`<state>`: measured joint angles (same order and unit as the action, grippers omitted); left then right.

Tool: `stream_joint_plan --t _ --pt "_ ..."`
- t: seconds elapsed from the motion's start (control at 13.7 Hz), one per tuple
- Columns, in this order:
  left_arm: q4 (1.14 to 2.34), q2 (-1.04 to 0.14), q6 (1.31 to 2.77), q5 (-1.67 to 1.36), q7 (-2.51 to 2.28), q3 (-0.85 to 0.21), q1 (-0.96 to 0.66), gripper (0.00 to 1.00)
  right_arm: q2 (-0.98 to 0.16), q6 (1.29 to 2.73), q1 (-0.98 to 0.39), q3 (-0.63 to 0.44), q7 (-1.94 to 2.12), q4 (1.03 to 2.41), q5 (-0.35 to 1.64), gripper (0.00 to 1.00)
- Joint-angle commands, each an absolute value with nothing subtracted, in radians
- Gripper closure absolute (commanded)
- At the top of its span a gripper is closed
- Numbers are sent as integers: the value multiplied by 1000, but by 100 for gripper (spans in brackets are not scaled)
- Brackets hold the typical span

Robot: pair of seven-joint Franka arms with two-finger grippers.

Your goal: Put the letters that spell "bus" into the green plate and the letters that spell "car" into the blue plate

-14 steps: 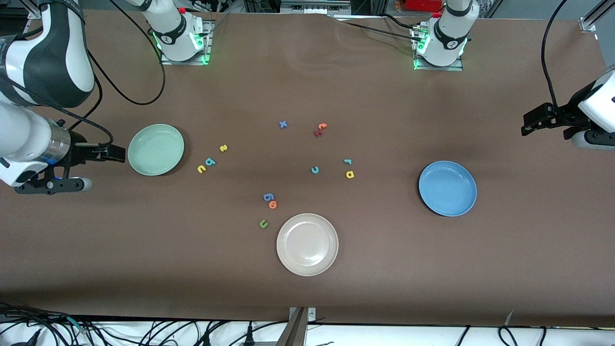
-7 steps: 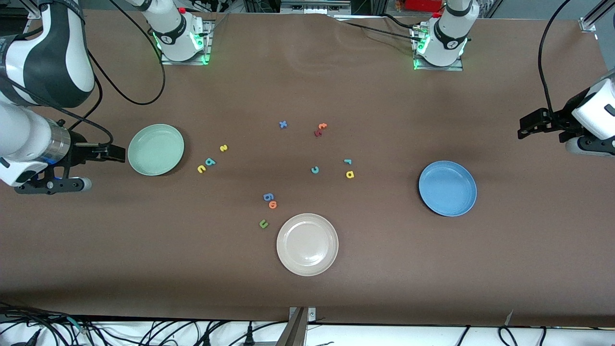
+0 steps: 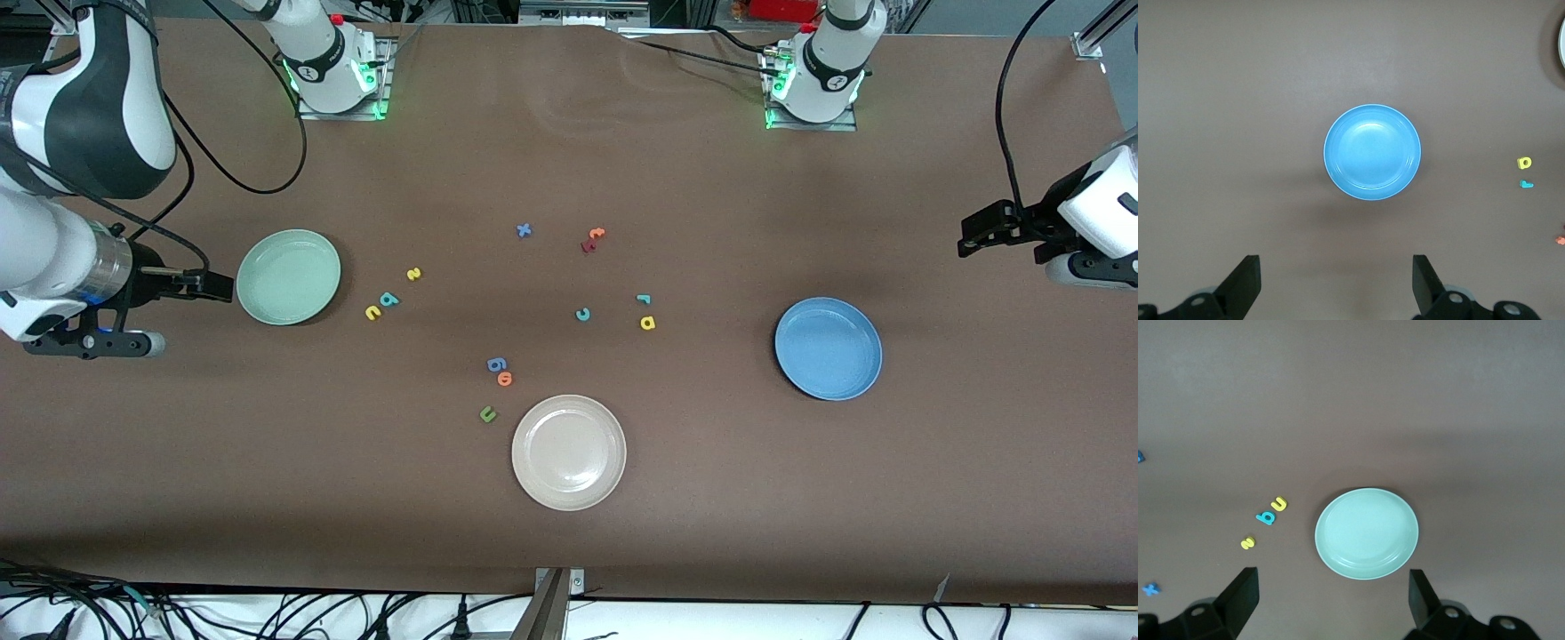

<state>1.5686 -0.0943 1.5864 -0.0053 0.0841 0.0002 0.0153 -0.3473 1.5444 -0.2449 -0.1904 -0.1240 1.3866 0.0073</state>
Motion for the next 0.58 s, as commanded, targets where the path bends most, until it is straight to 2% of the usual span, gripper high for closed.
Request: stream_joint_plan --t 0.0,0.22,0.51 --pt "1568 -117 1594 9 98 2 11 0 -334 1513 -284 -186 -315 1401 23 1" --pt "1568 -138 1582 9 94 3 15 0 -339 1512 -346 -183 -581 1440 34 1" --pt "1568 -196 1582 8 101 0 2 0 -328 1617 -360 -146 -944 1549 149 1"
